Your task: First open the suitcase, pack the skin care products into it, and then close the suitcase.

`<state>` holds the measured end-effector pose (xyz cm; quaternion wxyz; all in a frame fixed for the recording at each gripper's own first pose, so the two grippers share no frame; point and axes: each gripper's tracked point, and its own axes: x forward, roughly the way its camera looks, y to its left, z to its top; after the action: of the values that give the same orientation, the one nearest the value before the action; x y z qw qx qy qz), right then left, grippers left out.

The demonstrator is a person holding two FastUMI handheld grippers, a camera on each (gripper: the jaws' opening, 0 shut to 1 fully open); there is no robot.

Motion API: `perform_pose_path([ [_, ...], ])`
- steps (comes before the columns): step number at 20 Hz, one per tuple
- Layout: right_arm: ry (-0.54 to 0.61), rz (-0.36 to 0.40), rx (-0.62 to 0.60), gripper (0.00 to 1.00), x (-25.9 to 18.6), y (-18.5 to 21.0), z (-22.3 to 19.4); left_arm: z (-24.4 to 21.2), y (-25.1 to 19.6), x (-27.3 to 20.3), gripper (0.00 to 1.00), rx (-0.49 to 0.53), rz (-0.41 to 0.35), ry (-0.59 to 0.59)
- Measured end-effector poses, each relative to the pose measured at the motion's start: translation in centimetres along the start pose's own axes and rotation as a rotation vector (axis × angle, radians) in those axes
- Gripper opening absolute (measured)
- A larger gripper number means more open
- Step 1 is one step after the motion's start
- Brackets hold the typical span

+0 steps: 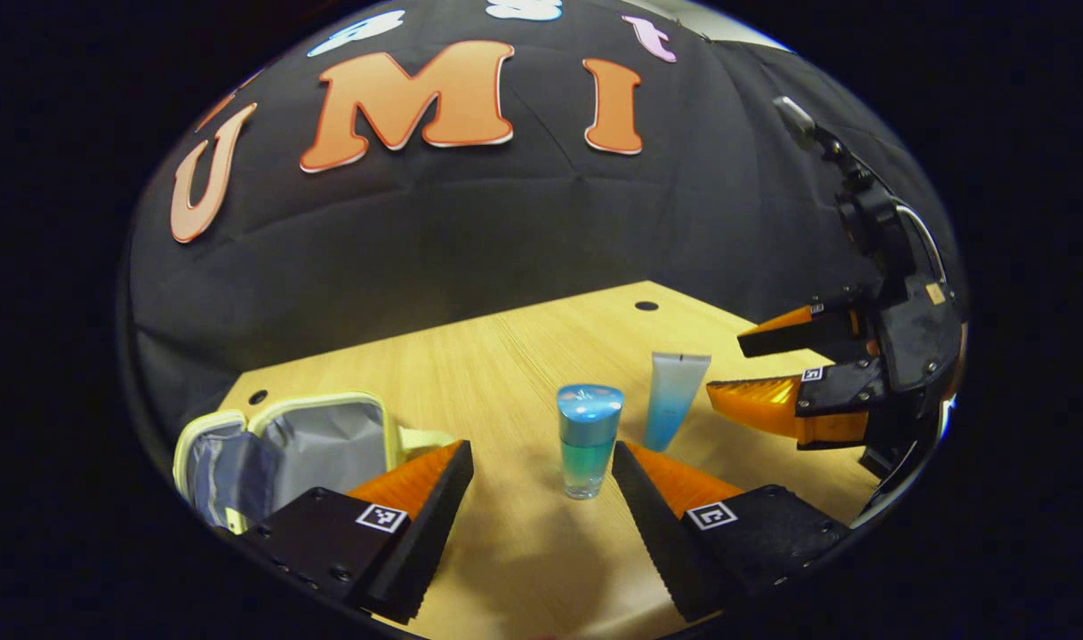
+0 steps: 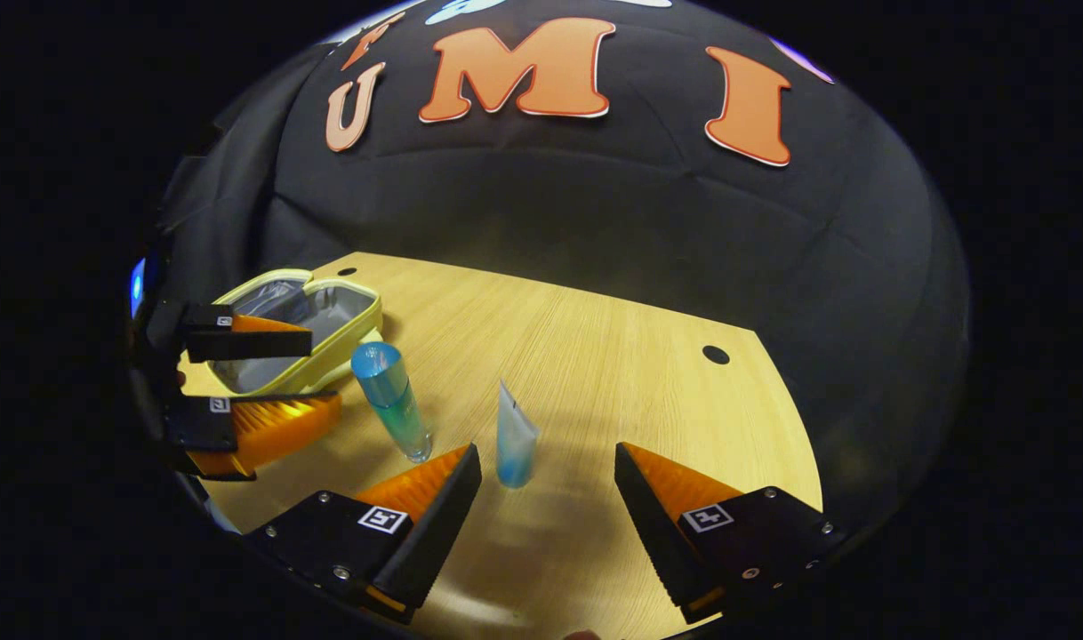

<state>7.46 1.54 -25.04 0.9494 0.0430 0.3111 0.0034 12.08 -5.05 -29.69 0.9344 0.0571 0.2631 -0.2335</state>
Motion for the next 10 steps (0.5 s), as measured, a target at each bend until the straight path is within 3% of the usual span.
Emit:
perform_pose_path([
  [7,0.059,0.059,-0.008,0.97,3.8,0.7,-1.6,-3.7,-2.1,5.8,0.91,-0.090,-0.030,0.074],
  [9,0.073,0.077,-0.011,0.97,4.8,1.0,-2.1,-3.7,-2.5,7.3,0.80,-0.100,-0.039,0.064],
  [10,0.081,0.084,-0.011,0.96,5.2,1.1,-2.4,-3.2,-2.5,7.5,0.79,-0.099,-0.037,0.058],
])
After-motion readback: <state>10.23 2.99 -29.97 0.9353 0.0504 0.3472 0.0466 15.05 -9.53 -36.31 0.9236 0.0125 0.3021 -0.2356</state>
